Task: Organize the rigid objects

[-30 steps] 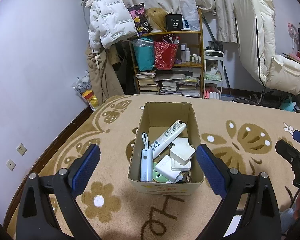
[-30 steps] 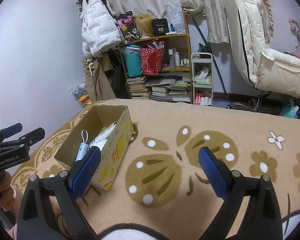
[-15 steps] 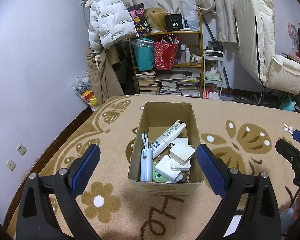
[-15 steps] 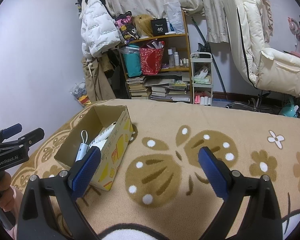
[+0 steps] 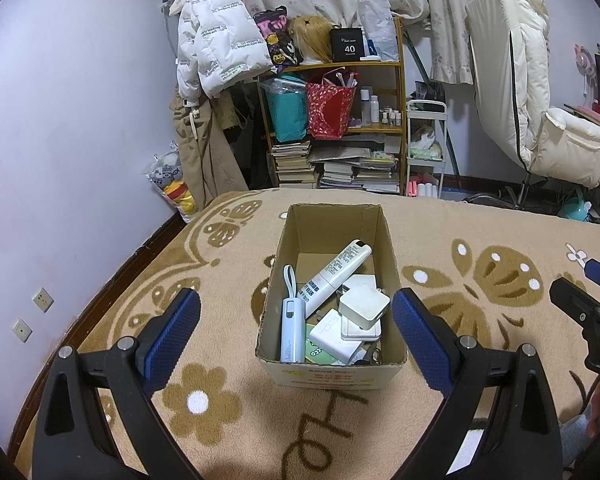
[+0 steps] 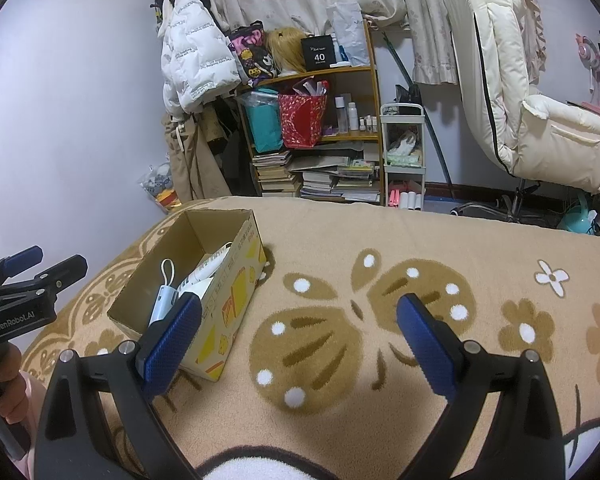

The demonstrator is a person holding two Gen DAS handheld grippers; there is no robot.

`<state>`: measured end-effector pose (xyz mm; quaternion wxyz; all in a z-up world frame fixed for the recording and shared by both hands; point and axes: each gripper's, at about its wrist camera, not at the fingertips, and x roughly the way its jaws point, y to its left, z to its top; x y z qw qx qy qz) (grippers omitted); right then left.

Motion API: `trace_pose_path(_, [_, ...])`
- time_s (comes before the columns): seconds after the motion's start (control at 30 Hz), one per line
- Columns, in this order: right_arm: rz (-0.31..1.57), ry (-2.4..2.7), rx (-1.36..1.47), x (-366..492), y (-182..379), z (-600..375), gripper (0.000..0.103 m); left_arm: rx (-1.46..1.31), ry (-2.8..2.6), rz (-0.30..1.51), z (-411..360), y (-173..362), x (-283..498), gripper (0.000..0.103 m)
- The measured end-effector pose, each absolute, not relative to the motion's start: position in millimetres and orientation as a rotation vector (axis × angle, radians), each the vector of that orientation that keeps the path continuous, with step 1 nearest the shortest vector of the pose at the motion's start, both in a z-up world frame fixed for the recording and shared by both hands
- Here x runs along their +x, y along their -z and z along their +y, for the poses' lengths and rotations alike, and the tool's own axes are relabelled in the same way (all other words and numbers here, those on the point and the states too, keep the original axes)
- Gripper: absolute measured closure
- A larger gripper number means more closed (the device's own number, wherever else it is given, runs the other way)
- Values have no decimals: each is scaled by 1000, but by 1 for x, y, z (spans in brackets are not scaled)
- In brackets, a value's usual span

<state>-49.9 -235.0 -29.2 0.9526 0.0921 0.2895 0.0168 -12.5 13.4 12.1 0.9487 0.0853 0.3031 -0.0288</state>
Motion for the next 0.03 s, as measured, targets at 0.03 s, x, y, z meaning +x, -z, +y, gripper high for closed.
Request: trace_pose_path(0.03, [588, -35, 187, -50, 29, -235, 0, 175, 58, 618, 13, -12, -12, 7])
